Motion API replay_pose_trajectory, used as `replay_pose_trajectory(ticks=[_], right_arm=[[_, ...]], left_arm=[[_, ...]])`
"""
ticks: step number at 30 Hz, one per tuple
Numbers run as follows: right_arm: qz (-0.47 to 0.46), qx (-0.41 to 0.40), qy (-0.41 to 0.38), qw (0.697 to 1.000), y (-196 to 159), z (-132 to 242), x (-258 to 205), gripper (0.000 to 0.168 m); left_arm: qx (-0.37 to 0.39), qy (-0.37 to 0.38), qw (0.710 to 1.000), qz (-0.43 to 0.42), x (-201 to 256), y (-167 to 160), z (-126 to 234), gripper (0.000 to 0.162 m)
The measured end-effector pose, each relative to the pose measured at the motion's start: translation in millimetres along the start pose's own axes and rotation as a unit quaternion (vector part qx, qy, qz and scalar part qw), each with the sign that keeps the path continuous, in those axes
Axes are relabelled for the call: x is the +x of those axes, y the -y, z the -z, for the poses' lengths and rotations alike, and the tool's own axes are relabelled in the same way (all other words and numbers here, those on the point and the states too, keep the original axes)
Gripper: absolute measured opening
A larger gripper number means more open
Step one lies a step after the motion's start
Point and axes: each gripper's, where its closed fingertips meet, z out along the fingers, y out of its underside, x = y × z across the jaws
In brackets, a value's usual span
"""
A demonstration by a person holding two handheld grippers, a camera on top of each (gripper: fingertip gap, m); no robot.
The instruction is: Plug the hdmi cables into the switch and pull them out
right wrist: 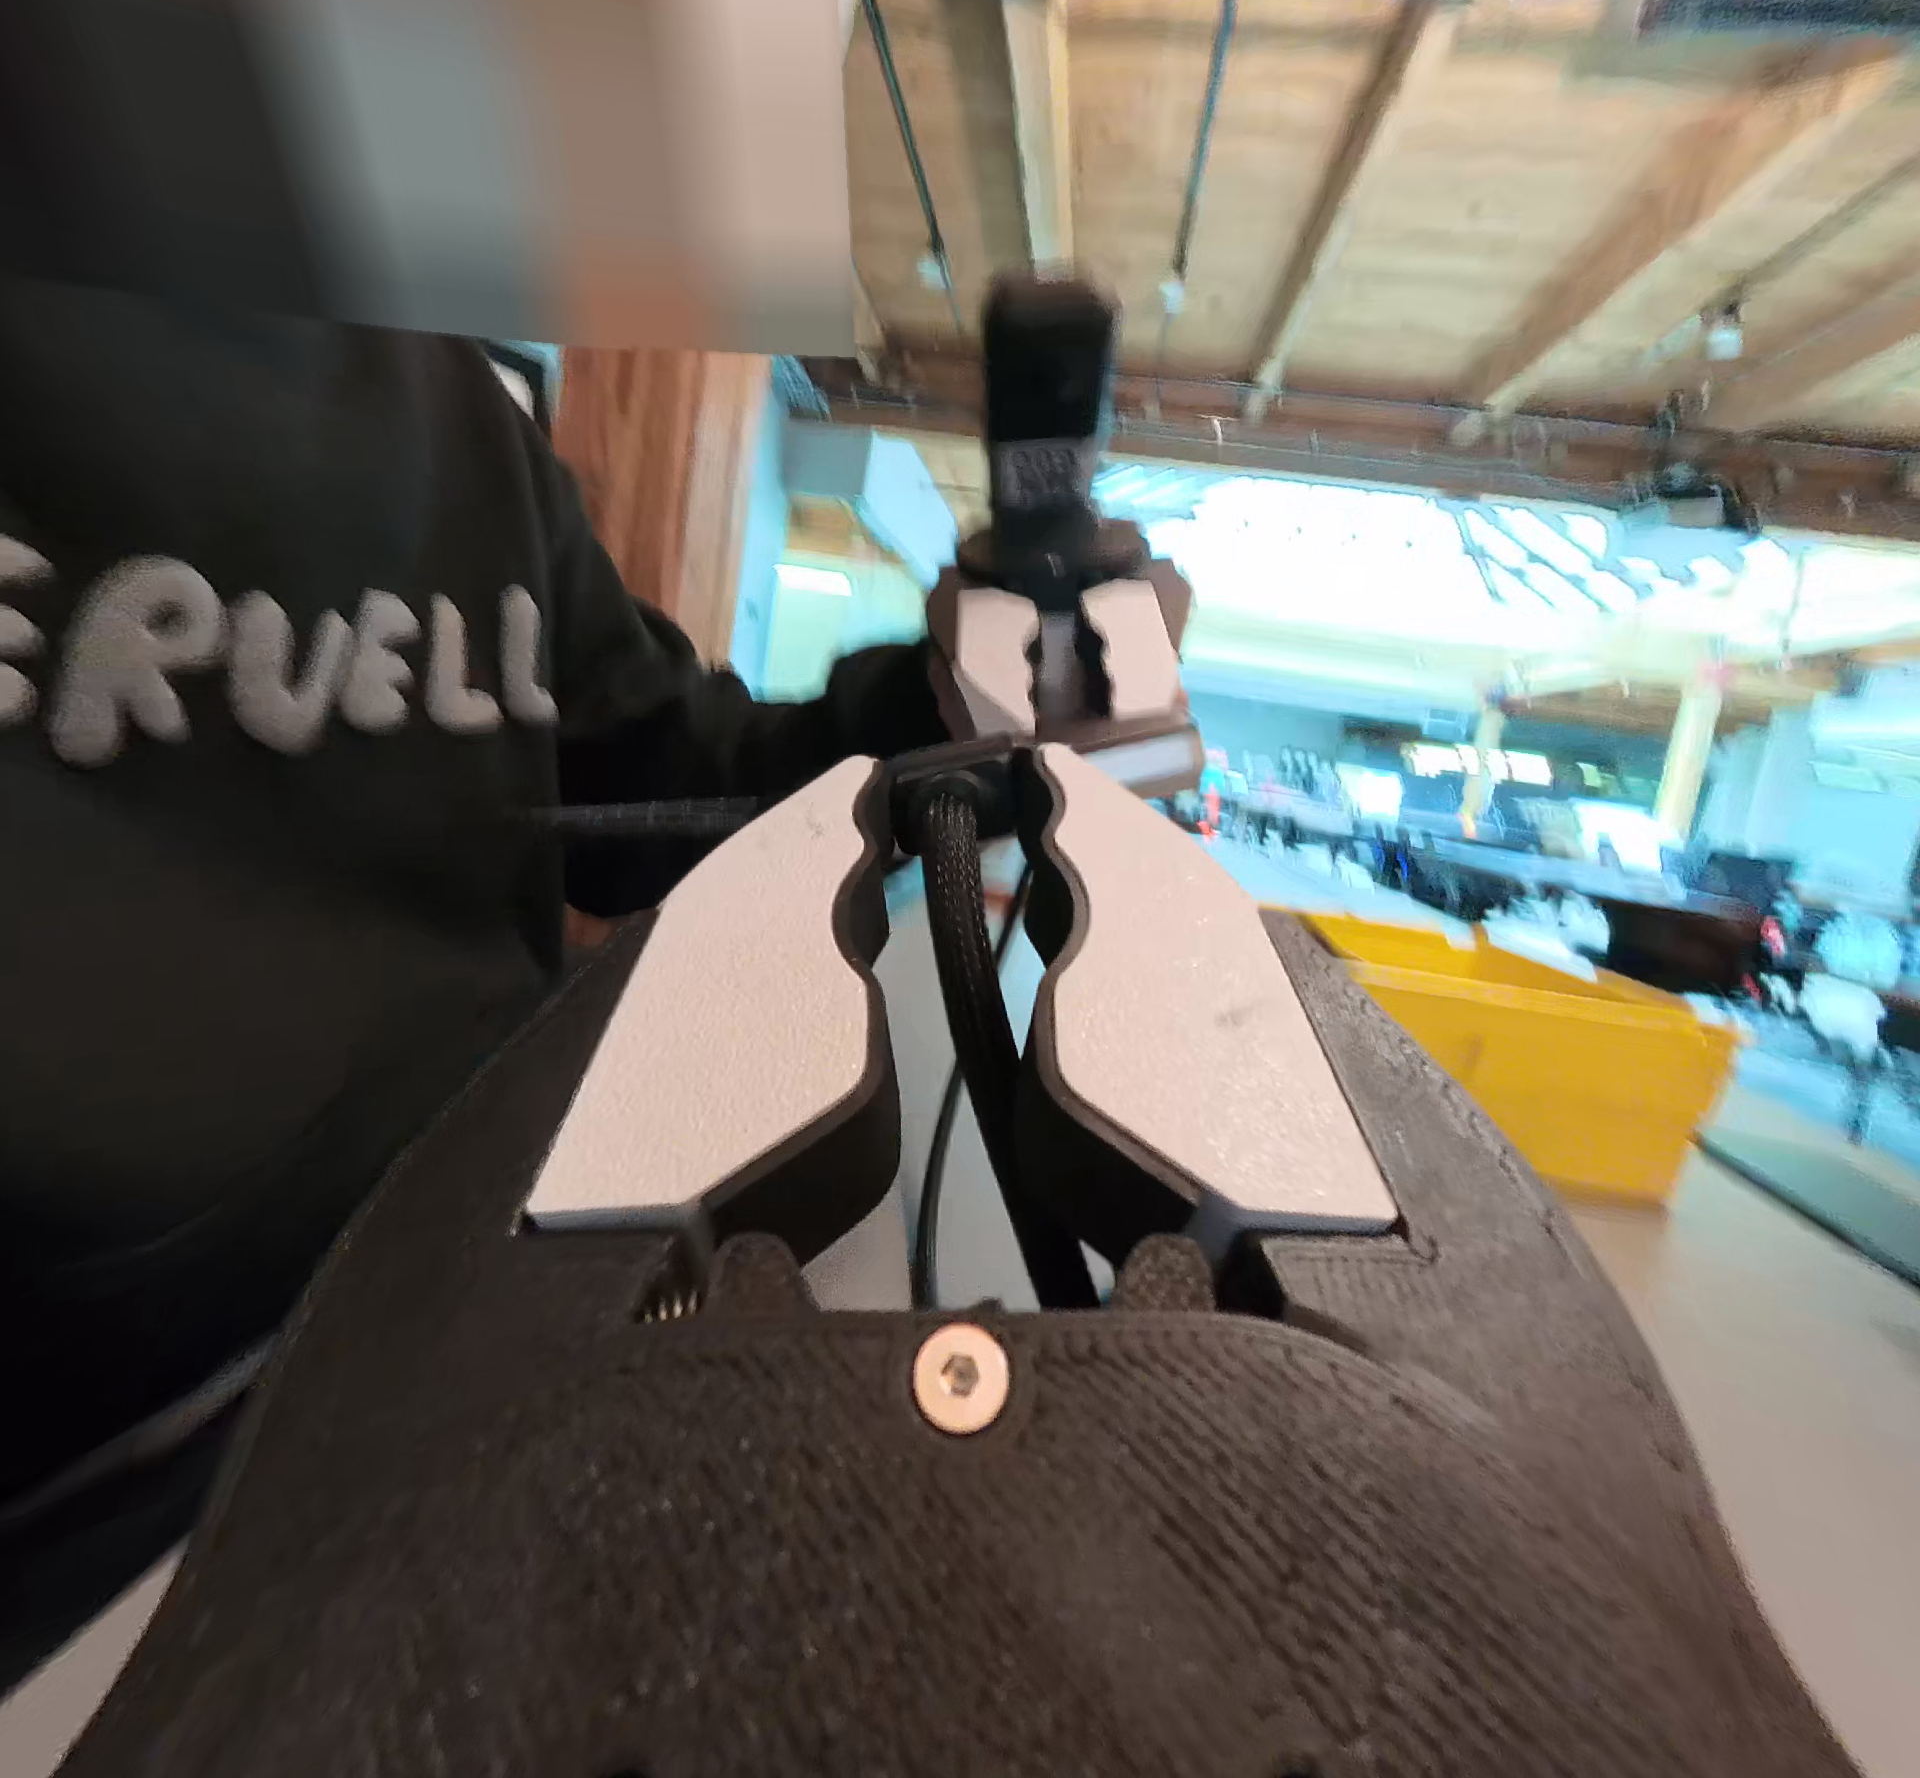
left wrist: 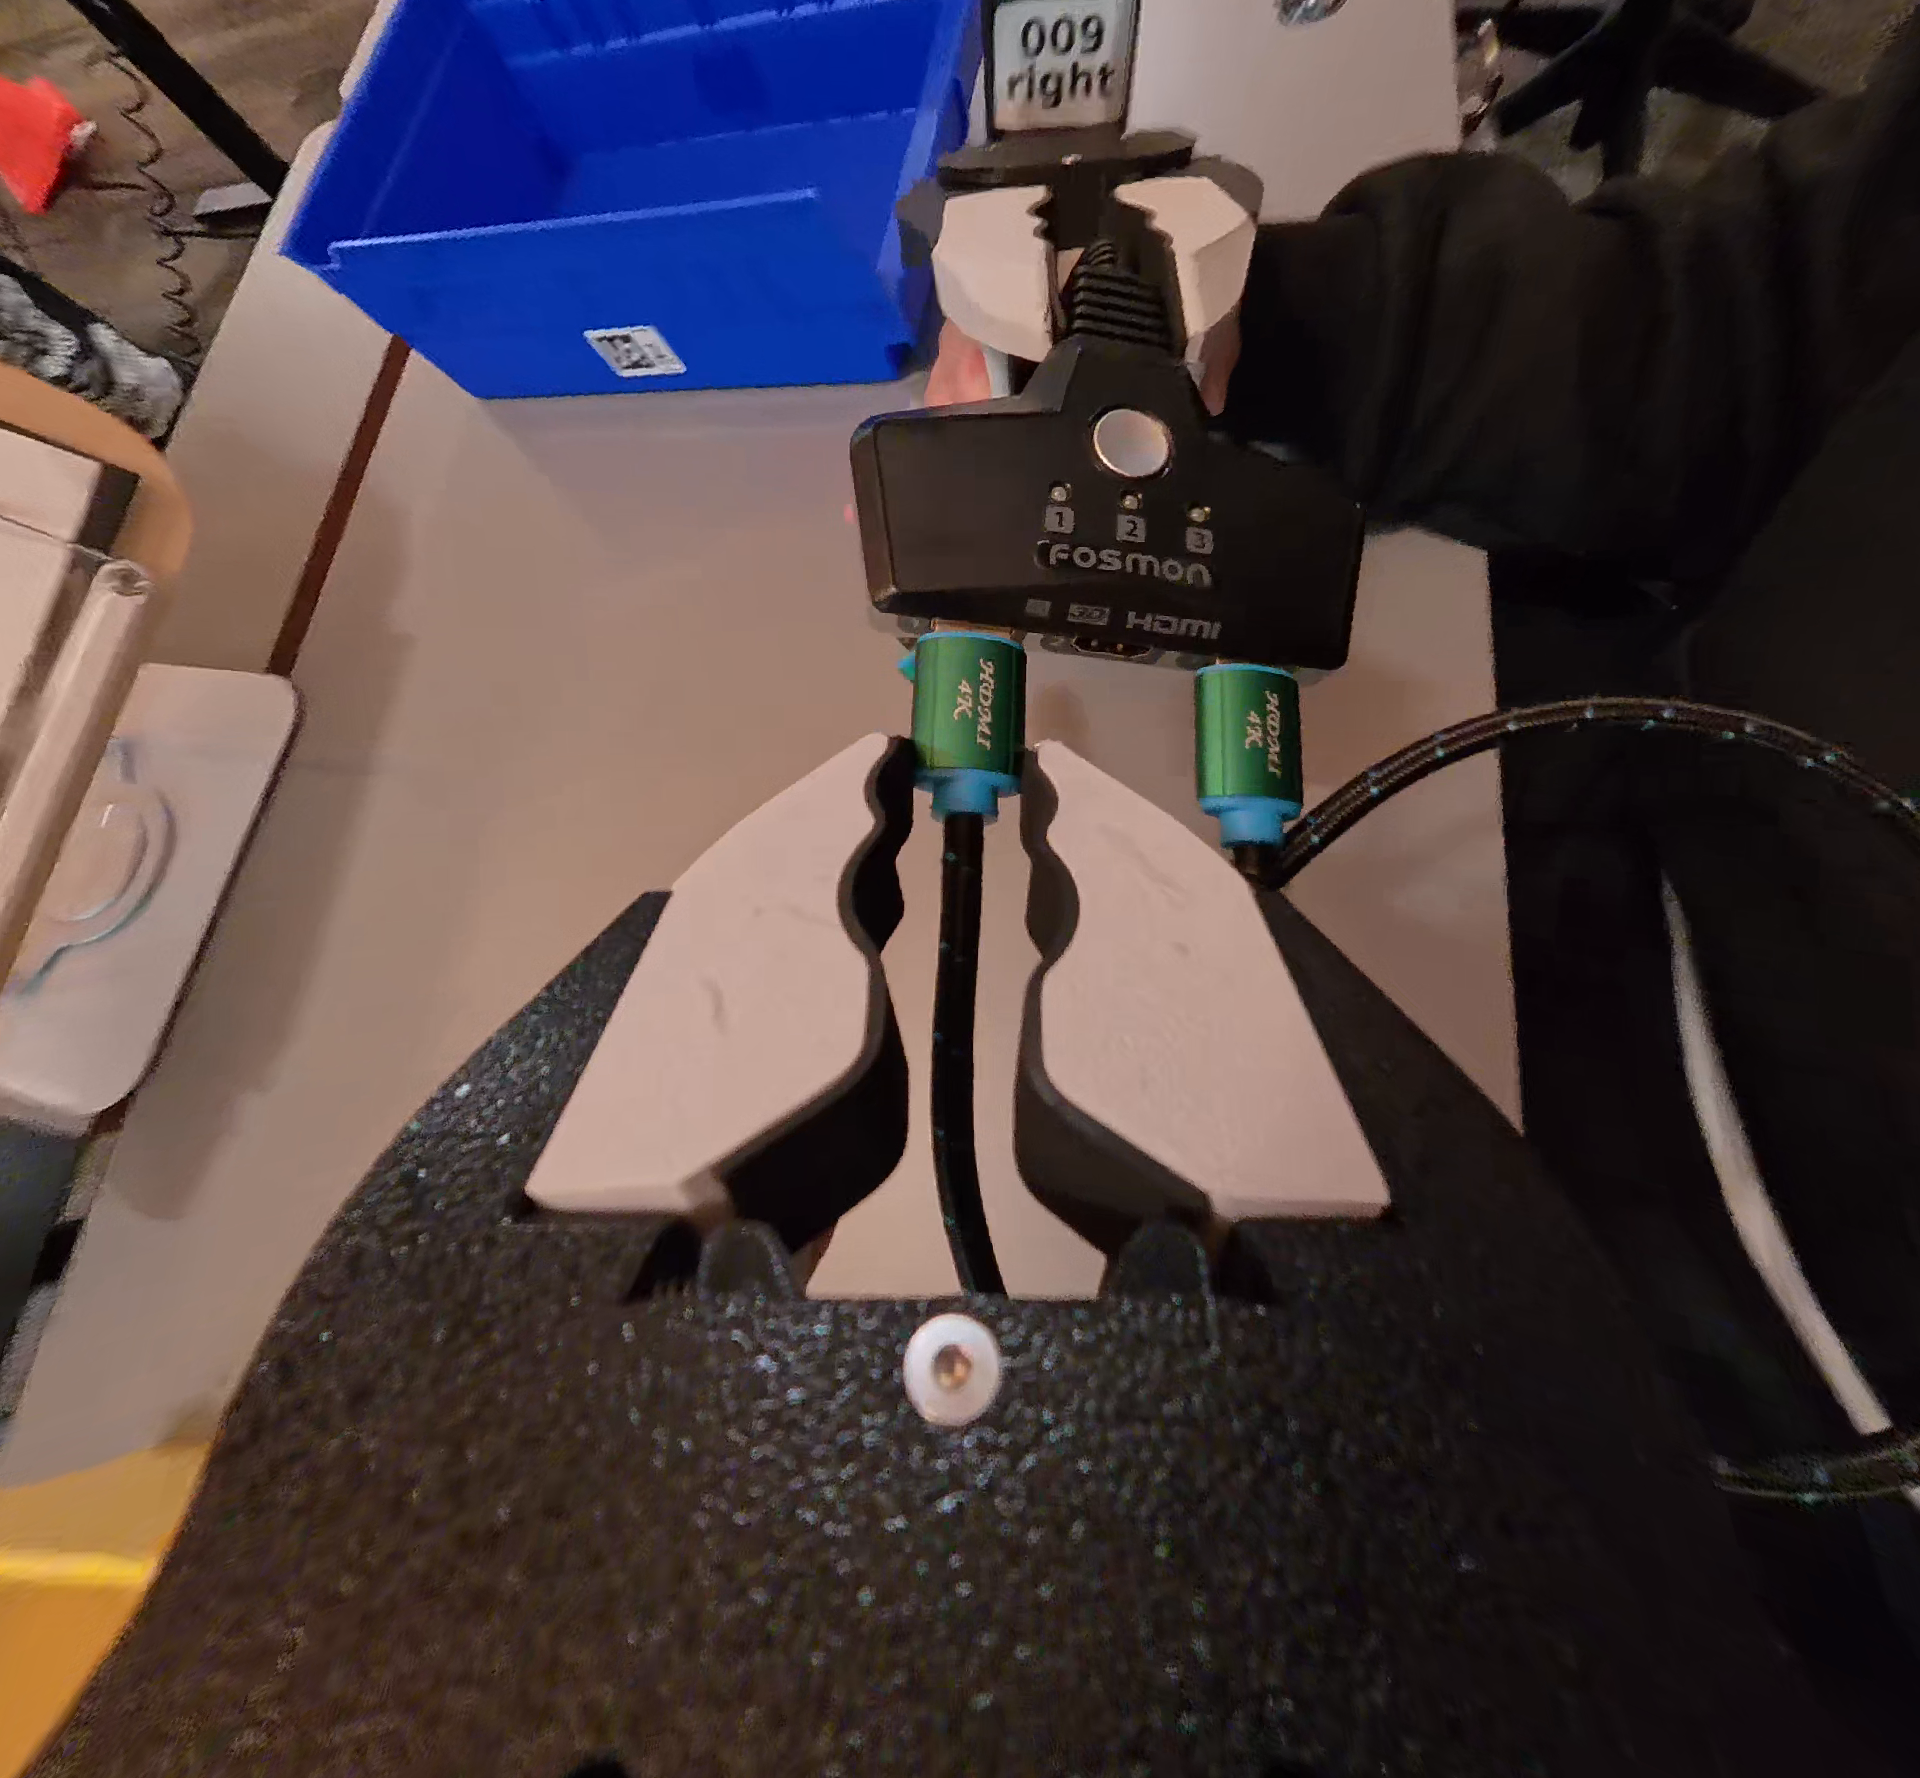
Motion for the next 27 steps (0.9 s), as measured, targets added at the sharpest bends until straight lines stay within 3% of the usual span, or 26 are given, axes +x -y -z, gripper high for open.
replay_pose_trajectory(ticks=[2, 6, 13, 17, 19, 22, 24, 27], right_arm=[[0.006, 0.021, 0.001, 1.0, 6.6, -0.9, -1.1, 0.024], [0.033, -0.049, -0.018, 0.998, -9.6, 0.4, 3.5, 0.024], [0.059, -0.025, -0.027, 0.998, 4.8, 1.3, 6.1, 0.024], [0.095, -0.03, -0.075, 0.992, 21.2, 6.7, 13.8, 0.023], [0.124, -0.043, -0.102, 0.986, 28.9, 3.2, 21.3, 0.023], [0.172, -0.063, -0.165, 0.969, 48.6, -8.0, 31.8, 0.023], [0.199, -0.089, -0.221, 0.95, 67.8, -10.0, 38.0, 0.023], [0.259, -0.127, -0.296, 0.911, 110.3, -8.4, 42.8, 0.023]], left_arm=[[0.008, -0.011, 1.0, 0.004, 0.4, 0.3, -4.3, 0.019], [-0.004, 0.017, 1.0, -0.021, -7.5, -8.3, -4.8, 0.02], [0.108, 0.034, 0.993, -0.024, -8.6, 14.4, 11.0, 0.02], [0.26, 0.115, 0.958, 0.025, -26.8, 33.8, 64.6, 0.038], [0.318, 0.18, 0.927, 0.08, -47.4, 17.6, 95.6, 0.037], [0.336, 0.273, 0.886, 0.167, -77.3, -42.3, 113.1, 0.033], [0.338, 0.272, 0.874, 0.217, -81.6, -76.3, 104.6, 0.032], [0.335, 0.249, 0.872, 0.254, -82.7, -99.5, 86.3, 0.029]])
